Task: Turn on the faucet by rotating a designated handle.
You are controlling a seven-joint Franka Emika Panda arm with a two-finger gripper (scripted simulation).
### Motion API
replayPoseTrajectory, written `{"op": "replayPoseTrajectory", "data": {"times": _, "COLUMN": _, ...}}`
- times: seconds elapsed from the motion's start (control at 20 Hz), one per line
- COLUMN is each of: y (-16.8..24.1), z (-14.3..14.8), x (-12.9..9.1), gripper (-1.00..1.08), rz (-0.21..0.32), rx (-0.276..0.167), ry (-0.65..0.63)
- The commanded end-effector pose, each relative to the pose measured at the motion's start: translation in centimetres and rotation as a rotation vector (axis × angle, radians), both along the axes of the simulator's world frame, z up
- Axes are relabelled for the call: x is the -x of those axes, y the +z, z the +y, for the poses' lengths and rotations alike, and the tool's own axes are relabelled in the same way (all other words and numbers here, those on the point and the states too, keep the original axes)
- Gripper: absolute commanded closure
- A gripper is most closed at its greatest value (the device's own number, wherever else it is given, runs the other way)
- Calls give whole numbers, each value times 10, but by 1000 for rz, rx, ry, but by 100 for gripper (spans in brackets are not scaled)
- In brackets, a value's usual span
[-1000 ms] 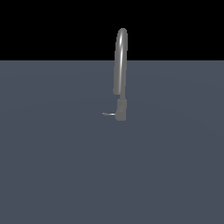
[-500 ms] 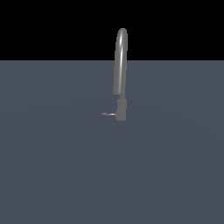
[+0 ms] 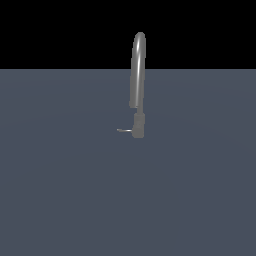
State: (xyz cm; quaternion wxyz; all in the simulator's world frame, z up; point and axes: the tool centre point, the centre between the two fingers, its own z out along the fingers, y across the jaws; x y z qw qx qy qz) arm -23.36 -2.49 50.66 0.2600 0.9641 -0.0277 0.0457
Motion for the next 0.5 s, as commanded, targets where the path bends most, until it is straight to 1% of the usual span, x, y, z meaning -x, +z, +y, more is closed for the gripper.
{"op": "replayPoseTrajectory", "data": {"times": 0.0, "y": 10, "z": -2, "x": -2, "gripper": 108, "rz": -29, "rx": 107, "ry": -12}}
{"op": "replayPoseTrajectory", "data": {"times": 0.45, "y": 48, "z": 2, "x": -12, "gripper": 108, "rz": -118, "rx": 498, "ry": -35}}
